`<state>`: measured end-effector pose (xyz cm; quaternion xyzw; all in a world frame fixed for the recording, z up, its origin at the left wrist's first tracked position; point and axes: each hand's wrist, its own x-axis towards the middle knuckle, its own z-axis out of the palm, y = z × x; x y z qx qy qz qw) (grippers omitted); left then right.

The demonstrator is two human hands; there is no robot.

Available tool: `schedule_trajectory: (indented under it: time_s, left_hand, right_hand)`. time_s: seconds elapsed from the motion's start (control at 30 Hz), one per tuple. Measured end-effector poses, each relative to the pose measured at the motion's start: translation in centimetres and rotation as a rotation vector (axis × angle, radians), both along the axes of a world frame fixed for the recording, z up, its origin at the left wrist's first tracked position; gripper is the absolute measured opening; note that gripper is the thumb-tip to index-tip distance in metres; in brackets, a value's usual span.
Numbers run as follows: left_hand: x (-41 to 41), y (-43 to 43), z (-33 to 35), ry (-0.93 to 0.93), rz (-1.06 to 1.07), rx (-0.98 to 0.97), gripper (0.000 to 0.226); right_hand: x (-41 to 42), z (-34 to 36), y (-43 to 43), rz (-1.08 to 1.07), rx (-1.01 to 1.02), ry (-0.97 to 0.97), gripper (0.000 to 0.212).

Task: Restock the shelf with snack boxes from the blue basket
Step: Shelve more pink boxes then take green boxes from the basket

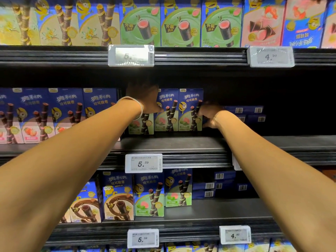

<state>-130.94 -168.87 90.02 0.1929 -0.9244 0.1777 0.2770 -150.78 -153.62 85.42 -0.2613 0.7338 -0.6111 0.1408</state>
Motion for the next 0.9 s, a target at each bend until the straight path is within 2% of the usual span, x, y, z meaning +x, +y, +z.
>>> schedule_trajectory:
  time_s: [0.13, 0.23, 0.37, 0.73, 0.9]
  left_hand:
    - [-0.2, 0.0, -0.3, 0.021, -0.032, 0.041, 0.071]
    - [-0.4, -0.3, -0.3, 0.042, -0.032, 0.041, 0.077]
    - [-0.6, -0.5, -0.1, 0.033, -0.031, 0.102, 0.088]
    - [-0.2, -0.6, 0.1, 0.061, -0.037, 0.048, 0.081]
    - [-0.3, -0.6, 0.1, 0.068, -0.038, 0.044, 0.079]
  right_hand:
    - [0.5, 0.3, 0.0, -0.008, 0.021, -0.002, 0.026]
    - [0.5, 0.1, 0.3, -0.006, 0.025, -0.01, 0.033]
    - [0.8, 0.1, 0.3, -0.022, 0.021, -0.071, 0.013]
    - [0.9, 0.2, 0.2, -0.025, 0.064, -0.036, 0.018]
    - [1.3, 0.3, 0.5, -0.038, 0.047, 0.006, 0.012]
